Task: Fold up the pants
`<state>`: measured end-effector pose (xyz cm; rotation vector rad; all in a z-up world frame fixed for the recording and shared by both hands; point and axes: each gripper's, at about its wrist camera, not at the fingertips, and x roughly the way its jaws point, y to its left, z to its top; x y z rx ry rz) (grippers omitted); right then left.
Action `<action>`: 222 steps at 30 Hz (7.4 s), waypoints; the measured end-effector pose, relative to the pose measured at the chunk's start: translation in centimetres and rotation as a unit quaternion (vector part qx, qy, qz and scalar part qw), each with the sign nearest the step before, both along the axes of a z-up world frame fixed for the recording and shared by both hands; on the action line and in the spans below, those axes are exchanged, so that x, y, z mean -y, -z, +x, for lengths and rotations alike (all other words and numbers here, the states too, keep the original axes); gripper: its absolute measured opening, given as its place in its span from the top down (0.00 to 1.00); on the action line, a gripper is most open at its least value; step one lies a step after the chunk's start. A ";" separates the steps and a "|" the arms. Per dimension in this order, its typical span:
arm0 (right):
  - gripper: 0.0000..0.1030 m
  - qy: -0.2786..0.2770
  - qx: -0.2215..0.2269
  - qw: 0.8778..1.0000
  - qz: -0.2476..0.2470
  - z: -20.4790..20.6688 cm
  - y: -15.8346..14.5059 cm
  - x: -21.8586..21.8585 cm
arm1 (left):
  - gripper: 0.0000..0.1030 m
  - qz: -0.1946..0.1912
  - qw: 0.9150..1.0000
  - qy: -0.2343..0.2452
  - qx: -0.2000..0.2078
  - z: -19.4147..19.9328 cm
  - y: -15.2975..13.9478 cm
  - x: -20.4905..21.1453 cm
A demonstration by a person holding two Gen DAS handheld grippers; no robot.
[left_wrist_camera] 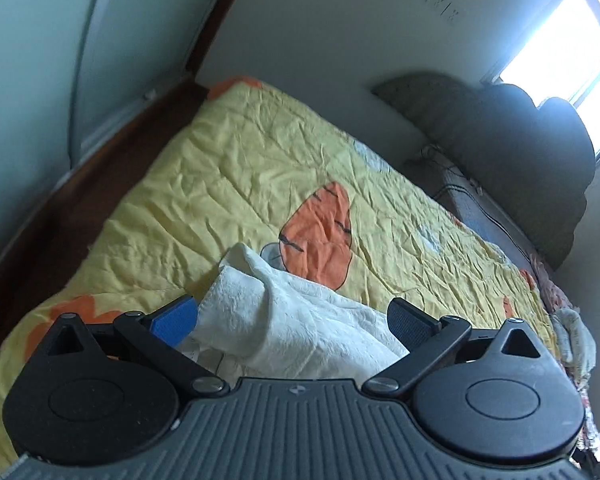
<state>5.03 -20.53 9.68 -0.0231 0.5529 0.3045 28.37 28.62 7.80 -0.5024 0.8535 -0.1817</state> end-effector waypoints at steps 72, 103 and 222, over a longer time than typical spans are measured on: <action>0.95 -0.298 -0.159 0.941 -0.014 8.0 -0.1 3.8 | 0.26 0.044 0.972 0.037 0.230 -18.6 0.3 0.9; 0.95 -0.256 -0.160 0.953 0.008 4.1 2.9 3.9 | 0.97 -0.132 0.965 -0.218 -0.068 -19.3 4.4 2.3; 0.71 0.390 -0.049 0.768 0.506 -13.4 12.2 39.1 | 0.87 -0.147 0.988 0.020 0.052 -24.1 12.6 25.7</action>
